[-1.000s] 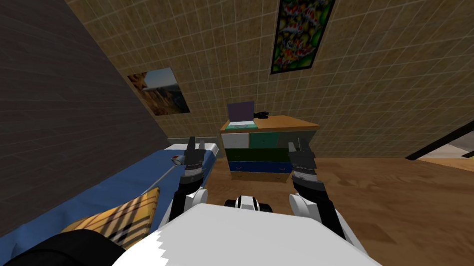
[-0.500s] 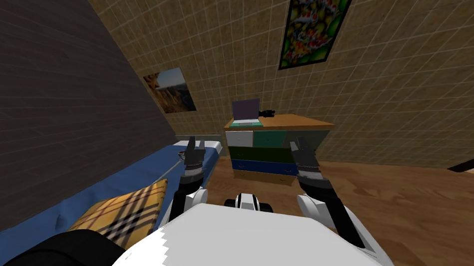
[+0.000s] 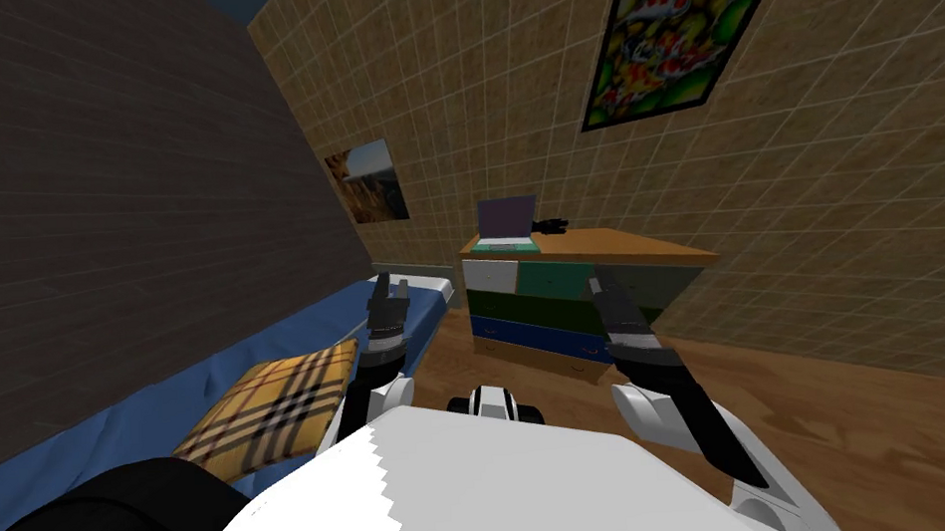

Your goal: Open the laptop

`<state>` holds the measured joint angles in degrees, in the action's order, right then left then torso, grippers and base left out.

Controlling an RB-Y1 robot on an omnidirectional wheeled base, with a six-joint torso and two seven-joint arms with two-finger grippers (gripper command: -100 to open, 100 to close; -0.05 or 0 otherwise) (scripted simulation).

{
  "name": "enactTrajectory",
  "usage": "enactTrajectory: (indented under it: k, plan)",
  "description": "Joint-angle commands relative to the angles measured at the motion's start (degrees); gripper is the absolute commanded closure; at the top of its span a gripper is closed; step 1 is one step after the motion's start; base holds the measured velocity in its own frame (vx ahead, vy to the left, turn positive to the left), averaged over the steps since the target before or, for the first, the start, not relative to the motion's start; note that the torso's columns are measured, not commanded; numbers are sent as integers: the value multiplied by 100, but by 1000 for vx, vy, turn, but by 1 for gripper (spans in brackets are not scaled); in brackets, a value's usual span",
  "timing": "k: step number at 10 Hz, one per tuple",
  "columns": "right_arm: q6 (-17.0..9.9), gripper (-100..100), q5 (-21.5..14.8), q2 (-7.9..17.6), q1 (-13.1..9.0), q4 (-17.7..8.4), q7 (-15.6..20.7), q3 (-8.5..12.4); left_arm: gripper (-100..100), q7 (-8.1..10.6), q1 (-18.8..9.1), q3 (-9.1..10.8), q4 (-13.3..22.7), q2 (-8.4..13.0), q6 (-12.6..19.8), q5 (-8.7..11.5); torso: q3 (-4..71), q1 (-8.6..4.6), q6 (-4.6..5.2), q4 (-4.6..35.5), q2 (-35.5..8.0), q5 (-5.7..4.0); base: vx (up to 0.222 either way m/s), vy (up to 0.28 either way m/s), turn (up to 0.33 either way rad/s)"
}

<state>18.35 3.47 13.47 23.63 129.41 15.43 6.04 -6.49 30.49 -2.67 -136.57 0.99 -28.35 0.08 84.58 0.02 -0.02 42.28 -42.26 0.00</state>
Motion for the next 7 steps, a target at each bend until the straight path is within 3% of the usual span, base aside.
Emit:
enactTrajectory:
  k: [1,4,5,6,7]
  plan:
    - [-386,-100,133,251,-115,64,376,225,0,0,0,0,0,0,0,0,0,0,-1,0,-1,0,-9,-1,104]
    - [-873,-100,316,602,-237,145,849,548,0,0,1,1,0,0,0,0,-1,-2,4,0,-2,-1,-8,5,198]
    - [-900,-100,316,602,-237,145,878,548,0,0,0,0,0,0,0,0,-1,-1,-1,1,-2,0,-5,1,115]
    - [-1148,-100,407,787,-297,182,1107,718,0,0,1,1,0,0,0,0,-1,-3,6,0,-1,-1,-7,7,227]
    - [-1180,-100,407,787,-297,182,1143,718,0,0,0,0,0,0,0,0,-1,0,-1,1,-2,0,-5,4,162]
